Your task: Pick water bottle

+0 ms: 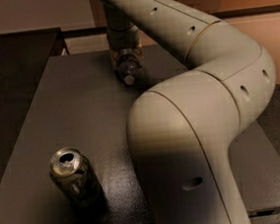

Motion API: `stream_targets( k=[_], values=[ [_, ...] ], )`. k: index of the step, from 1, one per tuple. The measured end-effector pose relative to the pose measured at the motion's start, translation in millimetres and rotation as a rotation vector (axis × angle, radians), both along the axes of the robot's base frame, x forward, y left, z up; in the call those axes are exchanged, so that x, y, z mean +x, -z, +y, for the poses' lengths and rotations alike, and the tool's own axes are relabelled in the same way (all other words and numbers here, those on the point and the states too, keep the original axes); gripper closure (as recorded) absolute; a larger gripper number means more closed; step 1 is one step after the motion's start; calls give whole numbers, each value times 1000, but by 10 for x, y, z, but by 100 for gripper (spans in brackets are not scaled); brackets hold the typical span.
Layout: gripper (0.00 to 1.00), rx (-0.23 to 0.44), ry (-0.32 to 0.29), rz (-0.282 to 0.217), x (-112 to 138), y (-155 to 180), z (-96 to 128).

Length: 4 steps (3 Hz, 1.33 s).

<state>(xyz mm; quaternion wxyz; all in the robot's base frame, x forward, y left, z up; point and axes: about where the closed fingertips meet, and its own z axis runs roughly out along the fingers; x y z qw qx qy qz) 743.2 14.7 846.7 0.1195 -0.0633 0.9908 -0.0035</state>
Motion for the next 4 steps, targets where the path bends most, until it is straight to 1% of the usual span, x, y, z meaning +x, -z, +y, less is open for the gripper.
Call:
stream_targets(
  k=[1,2,3,4],
  values=[
    [64,0,-19,-9,-44,-49,29],
    [88,17,-45,-33,-133,-179,50],
    [100,29,-87,-75,-289,-378,67],
    [100,18,-140,-116,-504,-613,63]
  ],
)
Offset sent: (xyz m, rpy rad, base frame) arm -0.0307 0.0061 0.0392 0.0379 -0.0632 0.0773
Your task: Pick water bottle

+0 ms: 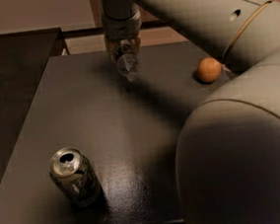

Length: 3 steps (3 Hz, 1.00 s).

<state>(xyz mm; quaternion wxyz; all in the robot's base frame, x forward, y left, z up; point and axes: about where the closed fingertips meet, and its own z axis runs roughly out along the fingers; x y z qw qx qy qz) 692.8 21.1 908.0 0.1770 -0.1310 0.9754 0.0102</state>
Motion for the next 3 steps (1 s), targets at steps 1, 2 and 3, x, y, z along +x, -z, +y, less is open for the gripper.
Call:
stream_targets(
  k=[1,2,3],
  values=[
    [100,-36,-62,-46,-215,-245,7],
    [100,-65,-127,-93,-398,-526,-8],
    [100,-78,-183,-136,-521,-779,-34]
  ],
)
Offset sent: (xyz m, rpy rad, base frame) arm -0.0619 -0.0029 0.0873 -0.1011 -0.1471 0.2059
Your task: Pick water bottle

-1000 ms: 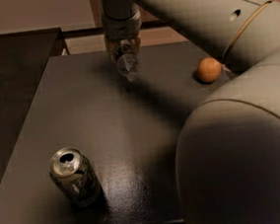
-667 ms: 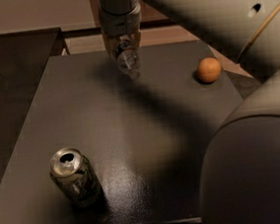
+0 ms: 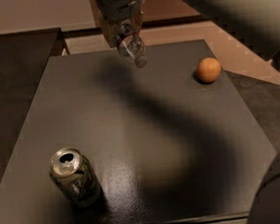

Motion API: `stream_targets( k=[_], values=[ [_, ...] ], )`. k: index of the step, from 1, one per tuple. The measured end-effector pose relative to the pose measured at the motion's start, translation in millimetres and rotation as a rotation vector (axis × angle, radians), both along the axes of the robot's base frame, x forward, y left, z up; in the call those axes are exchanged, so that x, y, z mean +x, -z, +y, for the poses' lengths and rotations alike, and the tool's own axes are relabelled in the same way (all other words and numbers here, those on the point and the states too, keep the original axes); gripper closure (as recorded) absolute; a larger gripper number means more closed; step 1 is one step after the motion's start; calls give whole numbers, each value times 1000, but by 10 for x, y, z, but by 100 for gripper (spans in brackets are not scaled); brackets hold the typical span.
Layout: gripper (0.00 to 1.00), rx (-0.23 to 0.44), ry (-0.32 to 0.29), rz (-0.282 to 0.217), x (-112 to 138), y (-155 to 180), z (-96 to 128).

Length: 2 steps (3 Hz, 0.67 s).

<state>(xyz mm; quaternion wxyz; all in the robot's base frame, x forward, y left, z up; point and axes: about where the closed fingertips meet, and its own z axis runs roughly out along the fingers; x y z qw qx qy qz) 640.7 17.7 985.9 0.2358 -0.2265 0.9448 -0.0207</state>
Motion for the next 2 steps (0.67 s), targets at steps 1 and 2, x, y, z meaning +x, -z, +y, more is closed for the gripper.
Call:
stream_targets(
  k=[1,2],
  values=[
    [100,-8,-60,-34,-87,-200,-17],
    [100,-8,-60,-34,-87,-200,-17]
  ],
)
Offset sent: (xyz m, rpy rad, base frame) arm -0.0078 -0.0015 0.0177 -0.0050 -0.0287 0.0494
